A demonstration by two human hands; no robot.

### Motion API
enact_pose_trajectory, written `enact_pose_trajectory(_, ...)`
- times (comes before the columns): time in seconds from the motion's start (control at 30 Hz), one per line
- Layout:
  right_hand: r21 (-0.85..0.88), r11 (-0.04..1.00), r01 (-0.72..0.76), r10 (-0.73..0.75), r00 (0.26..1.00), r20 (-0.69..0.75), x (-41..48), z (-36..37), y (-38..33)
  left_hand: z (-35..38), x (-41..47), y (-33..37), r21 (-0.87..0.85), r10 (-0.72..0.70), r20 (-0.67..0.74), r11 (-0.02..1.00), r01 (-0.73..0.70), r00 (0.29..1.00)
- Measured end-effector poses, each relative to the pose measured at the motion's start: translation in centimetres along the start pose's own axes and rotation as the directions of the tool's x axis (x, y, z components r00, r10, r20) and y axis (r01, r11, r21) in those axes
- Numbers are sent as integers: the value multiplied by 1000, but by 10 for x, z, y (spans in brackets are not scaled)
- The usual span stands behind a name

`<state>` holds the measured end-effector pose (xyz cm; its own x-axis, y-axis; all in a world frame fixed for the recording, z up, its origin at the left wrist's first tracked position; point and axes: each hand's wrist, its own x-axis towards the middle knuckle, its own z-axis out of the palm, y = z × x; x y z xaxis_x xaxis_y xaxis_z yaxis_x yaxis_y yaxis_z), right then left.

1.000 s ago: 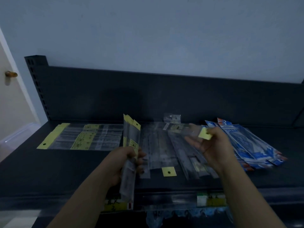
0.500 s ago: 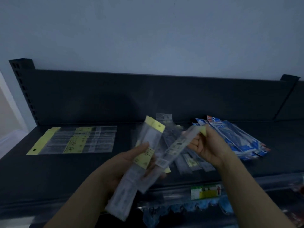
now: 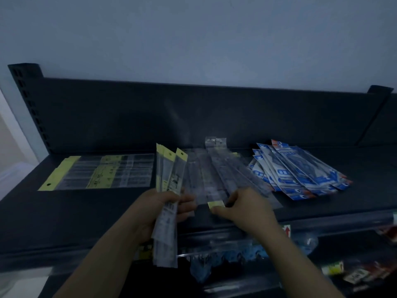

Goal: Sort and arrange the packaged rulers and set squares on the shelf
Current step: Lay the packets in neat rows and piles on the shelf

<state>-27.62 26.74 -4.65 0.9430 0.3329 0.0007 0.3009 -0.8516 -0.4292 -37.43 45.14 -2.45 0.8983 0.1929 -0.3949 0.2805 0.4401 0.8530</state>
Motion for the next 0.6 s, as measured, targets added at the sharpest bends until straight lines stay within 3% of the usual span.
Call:
enact_pose_trajectory(0.07, -34, 999, 7, -9, 998, -59, -3, 6, -9, -1, 2, -2, 14, -9, 3, 1000, 9, 1000)
enact_pose_trajectory(0.23, 32, 999, -43, 45, 998, -53, 1, 8, -8, -7, 5, -4, -1, -19, 23, 1000, 19, 1000)
enact_pose_trajectory(0.4, 210, 971, 115, -78, 981, -177, 2, 10, 9, -10, 7, -4, -40, -30, 37, 999, 31, 999)
enact_pose_trajectory(0.47, 446, 877, 182, -73, 965, -250, -1, 1, 16, -11, 8, -3, -39, -34, 40, 999, 35, 999)
enact_pose_trajectory(0.53, 728, 649, 220, -35, 965, -260, -6, -9, 17, -11, 9, -3, -44, -37, 44, 998, 39, 998)
enact_pose_trajectory(0.6, 805, 520, 285, -5, 944, -330, -7, -21, 20, -9, 12, -3, -37, -41, 48, 998, 42, 998)
